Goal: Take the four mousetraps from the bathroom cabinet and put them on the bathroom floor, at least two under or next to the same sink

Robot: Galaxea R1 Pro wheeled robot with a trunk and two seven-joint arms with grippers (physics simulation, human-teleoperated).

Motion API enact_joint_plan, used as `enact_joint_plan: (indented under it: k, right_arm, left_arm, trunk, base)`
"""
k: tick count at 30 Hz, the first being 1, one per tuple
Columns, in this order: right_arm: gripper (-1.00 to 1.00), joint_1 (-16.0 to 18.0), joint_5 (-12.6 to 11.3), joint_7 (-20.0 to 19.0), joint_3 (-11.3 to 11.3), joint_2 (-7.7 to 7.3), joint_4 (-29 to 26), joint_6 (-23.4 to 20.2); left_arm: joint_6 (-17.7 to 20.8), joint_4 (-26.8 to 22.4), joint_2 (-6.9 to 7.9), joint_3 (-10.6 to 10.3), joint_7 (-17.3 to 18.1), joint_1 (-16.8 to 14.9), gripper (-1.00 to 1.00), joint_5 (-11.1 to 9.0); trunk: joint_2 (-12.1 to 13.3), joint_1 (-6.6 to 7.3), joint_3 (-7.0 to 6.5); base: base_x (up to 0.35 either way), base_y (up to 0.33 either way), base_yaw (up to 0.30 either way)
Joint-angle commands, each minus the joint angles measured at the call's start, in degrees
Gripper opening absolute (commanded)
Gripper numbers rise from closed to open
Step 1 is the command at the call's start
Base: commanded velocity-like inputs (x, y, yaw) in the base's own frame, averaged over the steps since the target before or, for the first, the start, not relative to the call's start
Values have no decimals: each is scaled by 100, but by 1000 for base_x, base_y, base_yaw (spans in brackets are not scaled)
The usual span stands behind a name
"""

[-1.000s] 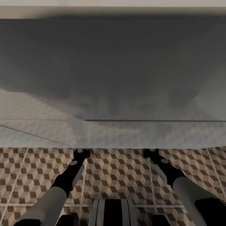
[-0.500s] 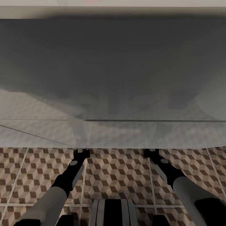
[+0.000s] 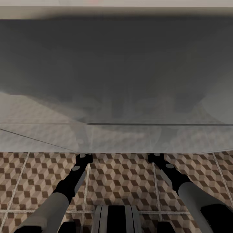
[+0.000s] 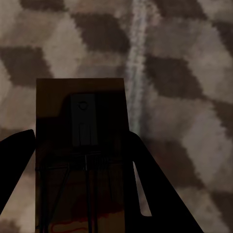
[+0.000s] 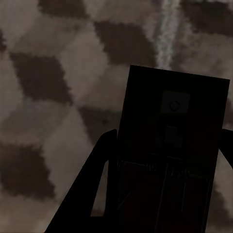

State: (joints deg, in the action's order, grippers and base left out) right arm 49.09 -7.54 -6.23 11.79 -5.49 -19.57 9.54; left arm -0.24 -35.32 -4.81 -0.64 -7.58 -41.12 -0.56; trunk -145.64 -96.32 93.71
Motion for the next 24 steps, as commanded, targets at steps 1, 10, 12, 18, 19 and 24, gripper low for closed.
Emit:
enact_joint_plan:
  k: [1, 10, 12, 18, 19, 24]
  right_arm:
    - [-100, 3, -72, -27, 28, -5, 6, 21]
    - [-100, 4, -74, -27, 26, -5, 6, 22]
    - [-100, 4, -74, -27, 26, -5, 6, 22]
    - [-100, 4, -78, -27, 28, -5, 6, 21]
    - [-100, 4, -77, -27, 30, -5, 6, 19]
    - [-100, 4, -80, -27, 30, -5, 6, 20]
  left_arm:
    - [-2, 1, 1, -7, -24, -1, -100, -6]
    - [3, -13, 18, -12, -24, -1, -100, -12]
    - [12, -34, 26, -12, -24, -1, -100, -13]
    - [30, -67, 25, -11, -27, -1, -100, -15]
    - [31, -73, 21, -9, -29, -3, -100, -15]
    - [66, -299, -5, -14, -32, -16, -100, -15]
  trunk:
    - [-1, 1, 3]
    - [-1, 1, 3]
    - [-1, 1, 3]
    - [-1, 1, 3]
    - [-1, 1, 3]
    - [-1, 1, 3]
  base:
    - [0, 0, 0]
    - [0, 0, 0]
    - [0, 0, 0]
    - [0, 0, 0]
    - [0, 0, 0]
    - [0, 0, 0]
